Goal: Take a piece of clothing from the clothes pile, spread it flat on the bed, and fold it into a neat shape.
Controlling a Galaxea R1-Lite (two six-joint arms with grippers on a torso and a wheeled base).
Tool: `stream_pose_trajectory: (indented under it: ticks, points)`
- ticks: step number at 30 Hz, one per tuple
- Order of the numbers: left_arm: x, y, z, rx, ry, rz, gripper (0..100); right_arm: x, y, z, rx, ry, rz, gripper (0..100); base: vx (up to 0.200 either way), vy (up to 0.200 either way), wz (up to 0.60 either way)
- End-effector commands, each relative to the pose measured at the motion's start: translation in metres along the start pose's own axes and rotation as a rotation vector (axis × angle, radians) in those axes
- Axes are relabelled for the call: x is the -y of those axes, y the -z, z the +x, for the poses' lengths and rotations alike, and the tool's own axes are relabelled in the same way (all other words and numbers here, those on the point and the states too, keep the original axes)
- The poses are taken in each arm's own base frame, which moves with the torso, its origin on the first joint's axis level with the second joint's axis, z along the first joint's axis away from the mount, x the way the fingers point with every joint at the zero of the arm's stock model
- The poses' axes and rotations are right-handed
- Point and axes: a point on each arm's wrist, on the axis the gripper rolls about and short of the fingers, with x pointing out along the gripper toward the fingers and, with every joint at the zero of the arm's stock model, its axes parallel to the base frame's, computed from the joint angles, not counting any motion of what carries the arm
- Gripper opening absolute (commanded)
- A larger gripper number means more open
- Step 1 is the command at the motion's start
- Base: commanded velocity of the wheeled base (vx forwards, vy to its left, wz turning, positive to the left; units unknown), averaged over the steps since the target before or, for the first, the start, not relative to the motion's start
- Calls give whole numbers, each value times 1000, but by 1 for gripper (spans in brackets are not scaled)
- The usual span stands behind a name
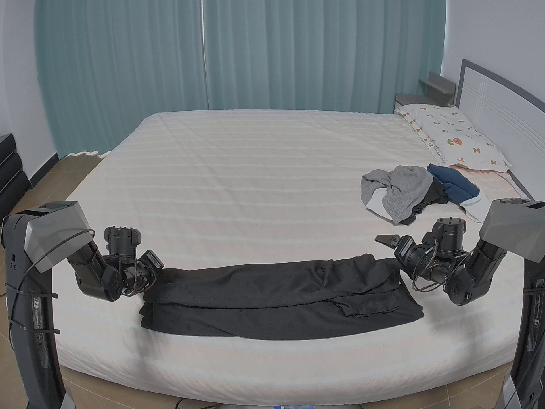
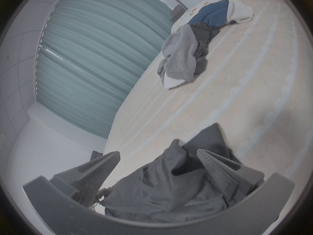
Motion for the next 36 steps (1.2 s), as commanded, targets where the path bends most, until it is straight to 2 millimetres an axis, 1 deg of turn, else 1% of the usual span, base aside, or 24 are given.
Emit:
stream_pose_trajectory:
  ticks: [1,4,7,11,12,16,22,28,36]
  points:
    - [-1,2,1,-5,-4,1,100,3,9,3,-28,-7,-25,100,0,0,0]
    - [-1,2,1,-5,-4,1,100,7,14,7,-30,-15,-57,100,0,0,0]
    - [-2,2,1,-6,-5,1,100,14,22,13,-40,-14,-107,100,0,0,0]
    - [-1,2,1,-6,-5,1,100,18,26,13,-51,-3,-133,100,0,0,0]
    - [-1,2,1,-6,-5,1,100,18,26,11,-53,-1,-140,0,0,0,0]
    - [-2,2,1,-7,-6,1,100,20,27,6,-58,11,-173,0,0,0,0]
    - [-2,1,1,-5,-6,0,100,29,28,-2,-41,17,-222,0,0,0,0]
    - [-2,2,1,-7,-6,1,100,37,32,-9,-63,48,-249,0,0,0,0]
    - [-2,3,2,-9,-9,1,100,46,37,-13,-89,78,-276,0,0,0,0]
